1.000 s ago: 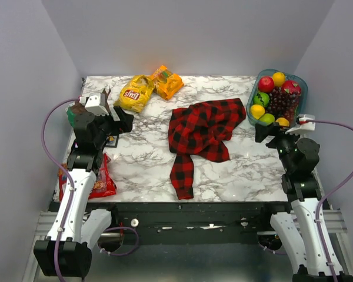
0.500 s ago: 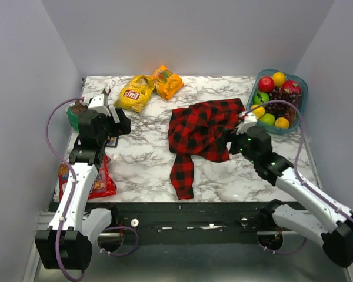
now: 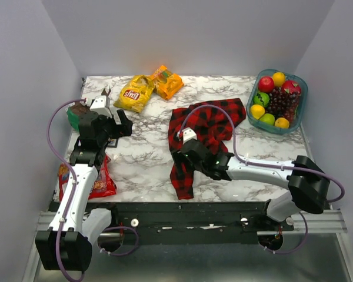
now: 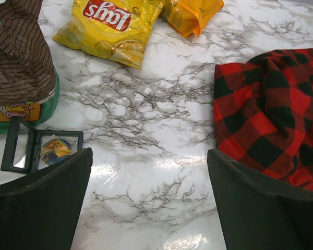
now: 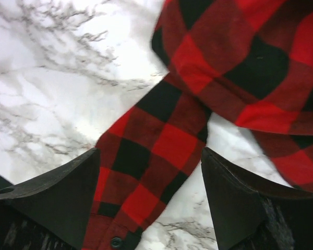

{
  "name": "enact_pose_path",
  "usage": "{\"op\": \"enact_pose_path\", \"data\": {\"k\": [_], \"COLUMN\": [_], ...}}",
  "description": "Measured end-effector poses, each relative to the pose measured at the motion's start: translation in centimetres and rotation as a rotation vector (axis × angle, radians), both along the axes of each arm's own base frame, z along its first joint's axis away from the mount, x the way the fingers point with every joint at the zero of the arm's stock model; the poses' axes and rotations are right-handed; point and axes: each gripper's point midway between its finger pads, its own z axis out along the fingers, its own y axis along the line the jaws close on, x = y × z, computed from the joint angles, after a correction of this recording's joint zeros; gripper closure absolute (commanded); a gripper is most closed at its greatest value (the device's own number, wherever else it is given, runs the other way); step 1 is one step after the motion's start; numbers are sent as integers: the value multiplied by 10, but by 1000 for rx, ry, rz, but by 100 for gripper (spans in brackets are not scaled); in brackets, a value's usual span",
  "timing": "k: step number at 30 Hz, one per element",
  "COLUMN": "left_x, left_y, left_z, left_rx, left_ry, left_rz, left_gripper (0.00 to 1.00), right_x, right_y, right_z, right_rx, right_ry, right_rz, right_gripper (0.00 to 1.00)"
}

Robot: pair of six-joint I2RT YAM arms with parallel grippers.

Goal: Pin the brooch onto the clothing

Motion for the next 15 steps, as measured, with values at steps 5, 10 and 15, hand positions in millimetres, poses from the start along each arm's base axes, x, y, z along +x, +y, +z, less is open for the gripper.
{"op": "enact_pose_path", "data": {"k": [5,10,15], "left_x": [0,-1,-2], "left_y": [0,0,0], "left_z": [0,-1,1], "left_rx": [4,3,3], "left_ry": [0,2,-1], "left_rz": [-2,-5,-4], "left_gripper": [1,1,1], "right_x": [-18,-40,-59], "right_y": [36,64,64], "right_z": [0,-17,-45], "right_rx": [-42,-117,-227], "right_ry": [-9,2,29], "right_rz": [74,139,169], "right_gripper": [15,30,31]}}
